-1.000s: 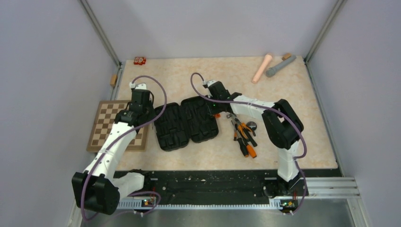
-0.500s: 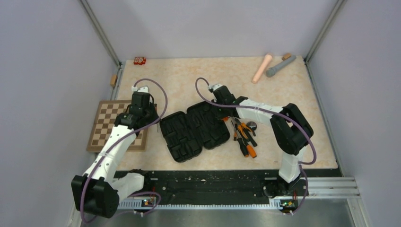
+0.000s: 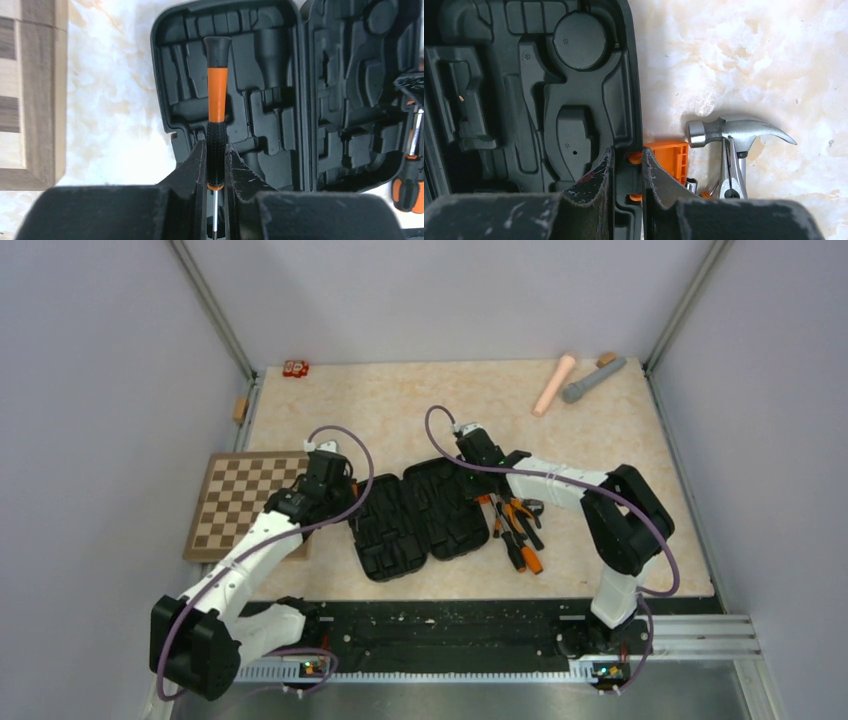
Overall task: Pack the tool kit
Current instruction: Adjust the toolbox at the center of the board.
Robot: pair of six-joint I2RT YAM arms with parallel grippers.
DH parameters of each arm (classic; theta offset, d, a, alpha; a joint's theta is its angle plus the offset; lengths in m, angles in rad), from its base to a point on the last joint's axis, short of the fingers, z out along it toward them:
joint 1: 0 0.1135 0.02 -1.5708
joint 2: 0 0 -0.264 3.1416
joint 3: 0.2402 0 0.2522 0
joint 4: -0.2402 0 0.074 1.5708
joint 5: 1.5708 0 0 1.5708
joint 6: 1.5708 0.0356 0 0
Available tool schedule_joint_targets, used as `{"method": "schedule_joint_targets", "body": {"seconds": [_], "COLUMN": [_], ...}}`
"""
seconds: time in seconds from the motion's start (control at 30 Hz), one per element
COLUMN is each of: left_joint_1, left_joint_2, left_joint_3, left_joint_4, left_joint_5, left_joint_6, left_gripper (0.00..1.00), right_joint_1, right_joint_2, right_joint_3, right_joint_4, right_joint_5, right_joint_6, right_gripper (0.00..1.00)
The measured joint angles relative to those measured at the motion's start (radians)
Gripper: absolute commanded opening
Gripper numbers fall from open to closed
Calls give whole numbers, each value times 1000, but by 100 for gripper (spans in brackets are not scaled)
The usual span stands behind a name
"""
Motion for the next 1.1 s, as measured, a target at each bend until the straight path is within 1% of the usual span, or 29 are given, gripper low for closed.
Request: {"method": "schedule_joint_targets", "body": {"seconds": [0.27, 0.5, 0.83, 1.03, 1.1], "left_joint_1": [-55, -74, -107, -113, -113], "left_joint_2": [78, 86, 93, 97, 97], "left_joint_3": [-64, -101, -146, -152, -155], "left_joint_4": [39, 69, 81, 86, 87], "left_joint_5": [-47, -77, -85, -88, -89], "left_joint_6": [-83, -117, -160, -171, -175], "left_gripper": [5, 10, 16, 26, 32], "right_joint_1": [0, 0, 0, 0, 0], "right_joint_2": [-6, -10, -12, -12, -12], "right_joint_3": [-12, -19, -24, -25, -26], "right_joint_4": [13, 22, 29, 31, 32], "right_joint_5": [-1, -5, -8, -8, -9], "right_joint_6": [9, 10, 14, 14, 14], "right_gripper": [3, 3, 4, 4, 4]}}
